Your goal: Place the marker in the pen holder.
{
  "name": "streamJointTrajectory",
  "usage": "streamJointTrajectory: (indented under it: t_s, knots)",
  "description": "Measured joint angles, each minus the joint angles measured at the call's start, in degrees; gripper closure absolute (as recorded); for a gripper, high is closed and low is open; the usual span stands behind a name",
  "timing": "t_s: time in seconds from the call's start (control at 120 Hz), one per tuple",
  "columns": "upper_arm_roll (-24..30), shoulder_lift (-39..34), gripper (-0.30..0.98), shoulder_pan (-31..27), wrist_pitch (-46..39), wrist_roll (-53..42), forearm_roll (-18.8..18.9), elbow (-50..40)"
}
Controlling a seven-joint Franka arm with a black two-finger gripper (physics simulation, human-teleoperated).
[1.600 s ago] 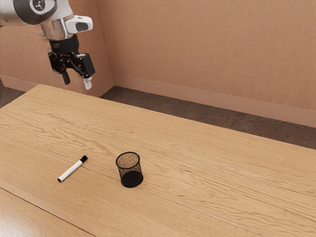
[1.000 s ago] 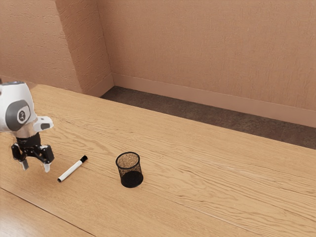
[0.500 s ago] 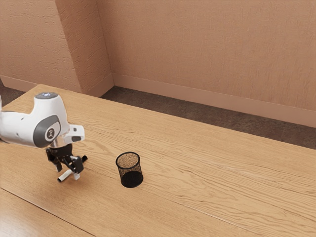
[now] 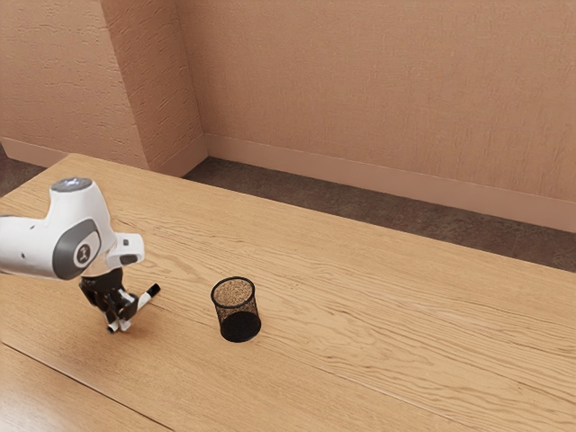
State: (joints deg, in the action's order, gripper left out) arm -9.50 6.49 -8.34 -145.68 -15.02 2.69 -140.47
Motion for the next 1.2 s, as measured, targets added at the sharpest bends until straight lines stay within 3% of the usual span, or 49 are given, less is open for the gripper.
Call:
streamJointTrajectory:
  t_s: [0.2,0.533,0.733,0.842,1.0,1.2]
  knots:
    - [-0.01,0.19,0.70,-0.43,-1.23,-0.42,-0.34,-0.38]
    - [0.00,0.43,0.76,-0.16,-1.40,0.24,-0.63,0.56]
    - [0.74,-13.53,0.79,7.83,11.14,3.73,1.60,3.97]
    - [4.97,-19.40,0.79,14.18,17.76,6.45,2.41,3.53]
    - [7.87,-20.09,0.79,16.87,24.04,10.10,2.70,3.87]
    - [8.08,-14.67,0.78,17.79,27.97,13.38,2.83,9.68]
